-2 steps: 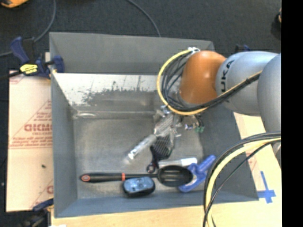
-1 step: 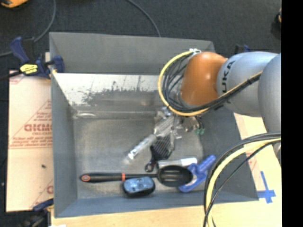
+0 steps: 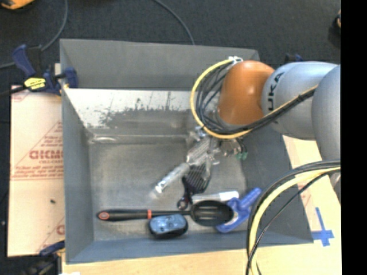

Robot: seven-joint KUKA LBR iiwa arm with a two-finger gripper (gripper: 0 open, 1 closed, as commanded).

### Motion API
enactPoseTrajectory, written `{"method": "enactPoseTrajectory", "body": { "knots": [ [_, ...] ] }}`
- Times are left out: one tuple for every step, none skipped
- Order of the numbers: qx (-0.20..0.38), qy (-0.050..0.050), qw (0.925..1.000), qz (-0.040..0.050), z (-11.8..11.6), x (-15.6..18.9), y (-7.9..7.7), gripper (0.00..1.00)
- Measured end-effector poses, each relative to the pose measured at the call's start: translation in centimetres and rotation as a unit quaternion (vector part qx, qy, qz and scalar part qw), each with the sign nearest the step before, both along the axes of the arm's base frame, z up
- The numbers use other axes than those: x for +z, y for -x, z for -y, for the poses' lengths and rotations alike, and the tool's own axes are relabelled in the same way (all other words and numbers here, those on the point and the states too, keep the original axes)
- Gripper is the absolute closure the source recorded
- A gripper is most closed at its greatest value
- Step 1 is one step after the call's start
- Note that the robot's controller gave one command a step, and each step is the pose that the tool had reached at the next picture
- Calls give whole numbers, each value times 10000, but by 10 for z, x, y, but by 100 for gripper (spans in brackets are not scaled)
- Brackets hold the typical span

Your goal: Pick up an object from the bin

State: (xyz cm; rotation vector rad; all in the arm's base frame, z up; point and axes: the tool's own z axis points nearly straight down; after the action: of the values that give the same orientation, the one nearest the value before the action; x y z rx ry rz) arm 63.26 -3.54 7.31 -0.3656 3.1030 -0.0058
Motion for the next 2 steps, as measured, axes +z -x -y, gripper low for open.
{"method": "enactPoseTrajectory", "body": {
  "knots": [
    [-149, -15, 9999, -73, 1, -1, 7, 100],
    [-149, -15, 9999, -73, 1, -1, 7, 100]
  ]
}}
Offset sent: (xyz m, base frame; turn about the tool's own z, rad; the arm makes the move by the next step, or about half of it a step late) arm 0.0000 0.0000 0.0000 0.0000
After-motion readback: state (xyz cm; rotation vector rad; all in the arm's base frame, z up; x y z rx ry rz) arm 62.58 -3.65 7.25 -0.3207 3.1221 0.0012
